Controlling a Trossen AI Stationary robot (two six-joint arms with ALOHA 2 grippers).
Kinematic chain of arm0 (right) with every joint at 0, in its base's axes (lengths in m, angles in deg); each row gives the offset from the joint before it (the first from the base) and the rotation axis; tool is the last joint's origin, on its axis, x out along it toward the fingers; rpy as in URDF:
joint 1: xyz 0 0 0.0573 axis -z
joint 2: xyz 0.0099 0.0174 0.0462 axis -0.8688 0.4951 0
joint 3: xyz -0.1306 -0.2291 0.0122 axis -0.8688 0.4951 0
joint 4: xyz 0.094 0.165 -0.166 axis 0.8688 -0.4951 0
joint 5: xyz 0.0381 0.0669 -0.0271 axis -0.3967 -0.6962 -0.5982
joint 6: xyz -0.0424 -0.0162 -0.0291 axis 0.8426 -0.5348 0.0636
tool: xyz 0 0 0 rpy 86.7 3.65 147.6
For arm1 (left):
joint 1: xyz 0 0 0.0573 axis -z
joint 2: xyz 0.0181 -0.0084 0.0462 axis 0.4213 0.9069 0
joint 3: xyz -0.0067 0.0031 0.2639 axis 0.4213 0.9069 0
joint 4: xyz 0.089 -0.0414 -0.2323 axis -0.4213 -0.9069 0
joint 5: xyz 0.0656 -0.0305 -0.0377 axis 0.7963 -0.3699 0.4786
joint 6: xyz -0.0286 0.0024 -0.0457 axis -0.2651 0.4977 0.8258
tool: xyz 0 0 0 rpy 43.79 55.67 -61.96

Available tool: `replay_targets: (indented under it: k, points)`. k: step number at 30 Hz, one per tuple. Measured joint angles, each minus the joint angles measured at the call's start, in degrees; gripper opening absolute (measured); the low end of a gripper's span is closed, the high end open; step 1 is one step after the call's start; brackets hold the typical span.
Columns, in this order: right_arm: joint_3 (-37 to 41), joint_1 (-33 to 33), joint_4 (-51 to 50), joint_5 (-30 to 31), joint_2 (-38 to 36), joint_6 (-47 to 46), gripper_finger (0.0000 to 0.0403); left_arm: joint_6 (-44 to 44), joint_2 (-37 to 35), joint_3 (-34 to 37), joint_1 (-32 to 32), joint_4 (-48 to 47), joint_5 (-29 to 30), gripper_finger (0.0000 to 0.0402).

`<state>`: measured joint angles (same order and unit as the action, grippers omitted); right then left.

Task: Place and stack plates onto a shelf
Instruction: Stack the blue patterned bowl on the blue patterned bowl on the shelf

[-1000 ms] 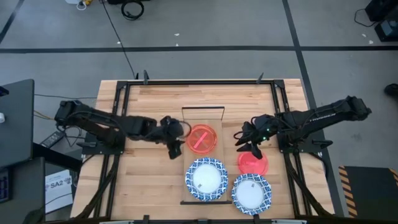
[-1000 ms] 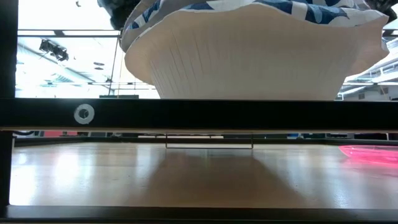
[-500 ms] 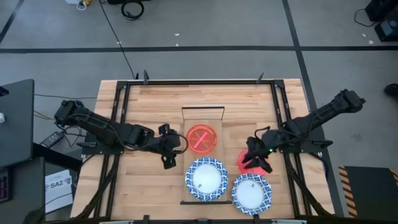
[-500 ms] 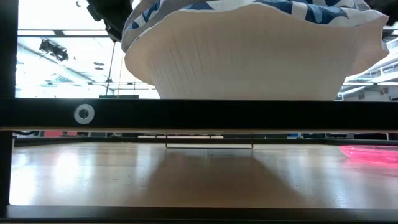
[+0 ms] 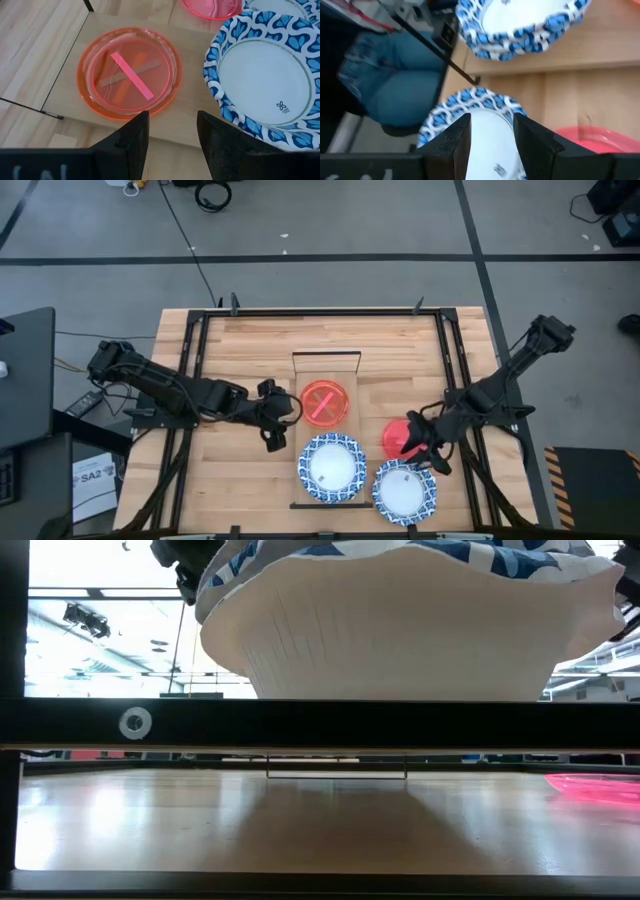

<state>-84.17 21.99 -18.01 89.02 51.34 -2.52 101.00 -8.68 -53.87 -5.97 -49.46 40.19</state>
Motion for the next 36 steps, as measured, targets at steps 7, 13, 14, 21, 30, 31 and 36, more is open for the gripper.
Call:
replay_targets:
  k: [7, 13, 14, 21, 30, 31, 36]
  points:
    - [0.0, -1.43, -4.08, 1.46, 5.17, -1.87, 0.0153, 0.0, 0.0, 0.0, 0.0, 0.19, -0.01, 0.0172]
    - [0.0, -1.41, -4.17, 1.13, 10.77, -2.93, 0.0153, 0.02, 0.0, 0.0, 0.0, 0.21, -0.01, 0.0172]
    - [0.0, -1.41, -4.16, 1.07, 11.59, -2.96, 0.0153, 0.02, 0.0, 0.0, 0.0, 0.21, -0.02, 0.0172]
    - [0.0, -1.41, -4.12, 0.94, 15.86, -2.98, 0.0153, 0.03, 0.0, 0.0, 0.0, 0.21, -0.03, 0.0172]
    - [0.0, -1.41, -4.01, 0.89, 19.06, -2.93, 0.0153, 0.04, 0.0, 0.0, 0.0, 0.25, -0.32, 0.0172]
    - [0.0, -1.41, -3.98, 0.89, 19.59, -2.91, 0.0153, 0.05, 0.0, 0.0, 0.0, 0.28, -0.59, 0.0172]
    - [0.0, -1.41, -3.84, 0.85, 22.24, -3.23, 0.0153, 0.06, 0.0, 0.0, 0.0, 0.42, -1.04, 0.0172]
